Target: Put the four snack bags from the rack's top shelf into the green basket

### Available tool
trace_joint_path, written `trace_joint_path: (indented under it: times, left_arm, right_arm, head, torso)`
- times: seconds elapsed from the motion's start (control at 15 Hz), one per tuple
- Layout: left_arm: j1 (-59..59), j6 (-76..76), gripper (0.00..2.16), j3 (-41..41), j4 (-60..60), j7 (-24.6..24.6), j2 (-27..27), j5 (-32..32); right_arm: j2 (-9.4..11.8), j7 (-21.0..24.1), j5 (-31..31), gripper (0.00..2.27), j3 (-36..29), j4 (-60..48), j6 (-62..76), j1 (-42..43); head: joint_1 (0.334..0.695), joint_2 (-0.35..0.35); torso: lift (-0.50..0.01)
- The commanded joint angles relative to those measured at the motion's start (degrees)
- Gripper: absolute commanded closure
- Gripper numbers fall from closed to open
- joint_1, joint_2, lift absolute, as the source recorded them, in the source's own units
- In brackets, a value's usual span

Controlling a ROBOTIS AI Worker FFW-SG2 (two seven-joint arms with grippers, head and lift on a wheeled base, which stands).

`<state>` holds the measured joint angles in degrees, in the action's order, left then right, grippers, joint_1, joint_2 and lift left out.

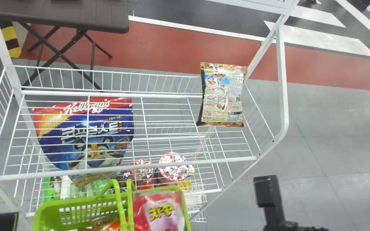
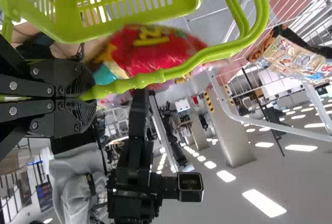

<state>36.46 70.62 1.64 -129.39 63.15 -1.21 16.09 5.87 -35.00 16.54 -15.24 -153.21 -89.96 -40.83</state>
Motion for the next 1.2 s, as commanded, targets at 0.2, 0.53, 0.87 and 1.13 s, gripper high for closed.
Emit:
trace_joint_path:
  times: [0.2,0.53,0.87,1.13]
  left_arm:
    - [1.1,-0.2,2.11,0.8,-1.1,0.3,0.0,-0.2]
    - [1.1,0.0,2.11,3.5,-1.3,0.2,-0.3,-1.7]
    - [1.5,-0.5,2.11,2.8,-1.2,0.9,-0.5,-1.5]
    - [1.5,-0.5,2.11,2.4,-1.2,1.1,-0.1,-1.4]
  right_arm:
    - [1.2,3.3,-5.6,2.24,12.2,7.4,11.9,0.1]
    - [0.6,5.2,-3.9,2.24,20.1,8.1,17.4,0.0]
    - [2.0,6.9,-8.8,1.84,23.2,11.7,17.9,-0.1]
    - [2.0,7.8,-7.9,0.0,13.8,11.1,19.9,-1.2]
  head:
    - [0.695,-0.35]
    - [0.695,-0.35]
    - [0.695,-0.27]
    - [0.695,-0.35]
  torso:
    - [0.0]
    - [0.0]
    - [0.0]
    - [0.0]
